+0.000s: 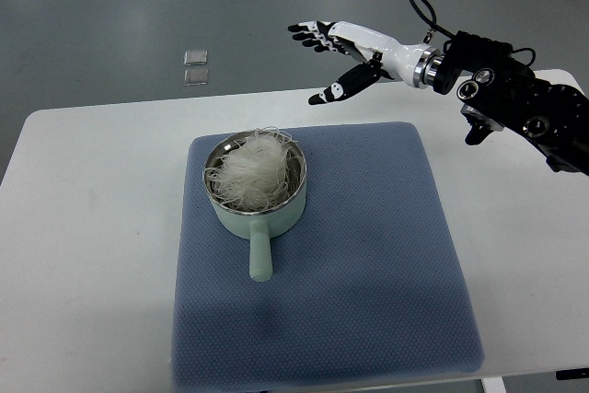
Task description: Put vermicelli into pot with right hand
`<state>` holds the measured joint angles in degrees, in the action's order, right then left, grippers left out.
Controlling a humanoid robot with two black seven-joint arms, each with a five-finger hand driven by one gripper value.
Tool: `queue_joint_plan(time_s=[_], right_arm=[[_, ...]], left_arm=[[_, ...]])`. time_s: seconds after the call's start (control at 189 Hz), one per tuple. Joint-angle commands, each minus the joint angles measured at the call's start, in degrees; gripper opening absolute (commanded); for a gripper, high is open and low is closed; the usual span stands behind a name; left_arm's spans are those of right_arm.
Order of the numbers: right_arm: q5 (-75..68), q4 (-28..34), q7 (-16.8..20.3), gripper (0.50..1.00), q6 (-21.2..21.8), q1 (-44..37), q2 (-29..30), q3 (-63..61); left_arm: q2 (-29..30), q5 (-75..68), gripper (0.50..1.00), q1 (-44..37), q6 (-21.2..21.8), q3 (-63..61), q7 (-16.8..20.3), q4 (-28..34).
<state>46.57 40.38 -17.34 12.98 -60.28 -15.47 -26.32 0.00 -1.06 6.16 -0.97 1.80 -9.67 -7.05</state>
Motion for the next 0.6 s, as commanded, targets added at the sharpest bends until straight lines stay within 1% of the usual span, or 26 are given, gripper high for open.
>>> queue_joint_plan(time_s=[0.0,0.042,0.106,0.233,0.281,0.461,0.593], right_arm=[[-10.79,-3.38,3.54,0.921,-0.15,3.94,0.27,-7.08],[-15.19,-3.99,4.68,0.921,-0.59,5.70,0.35,-9.45],[-20.72,-4.08,5.74,0.921,-2.70,8.16,0.35,-12.00],[-28.37,-4.08,5.83,0.923,-7.53,11.76,0.88,-14.38],[-29.60,-4.08,5.74,0.924,-8.50,12.99,1.06,-14.46],[-30.39,-4.08,5.30,0.926,-8.77,15.90,1.14,-16.22],[-30.39,-4.08,5.04,0.926,-8.59,16.60,1.06,-16.57]], left_arm=[[0.00,0.00,1.000,-0.01,0.00,0.13,0.00,-0.07],[0.00,0.00,1.000,-0.01,0.00,0.13,0.00,-0.07],[0.00,0.00,1.000,-0.01,0.00,0.13,0.00,-0.07],[0.00,0.00,1.000,-0.01,0.00,0.30,0.00,-0.07],[0.00,0.00,1.000,-0.01,0.00,0.30,0.00,-0.07],[0.00,0.00,1.000,-0.01,0.00,0.57,0.00,-0.07],[0.00,0.00,1.000,-0.01,0.00,0.74,0.00,-0.07]])
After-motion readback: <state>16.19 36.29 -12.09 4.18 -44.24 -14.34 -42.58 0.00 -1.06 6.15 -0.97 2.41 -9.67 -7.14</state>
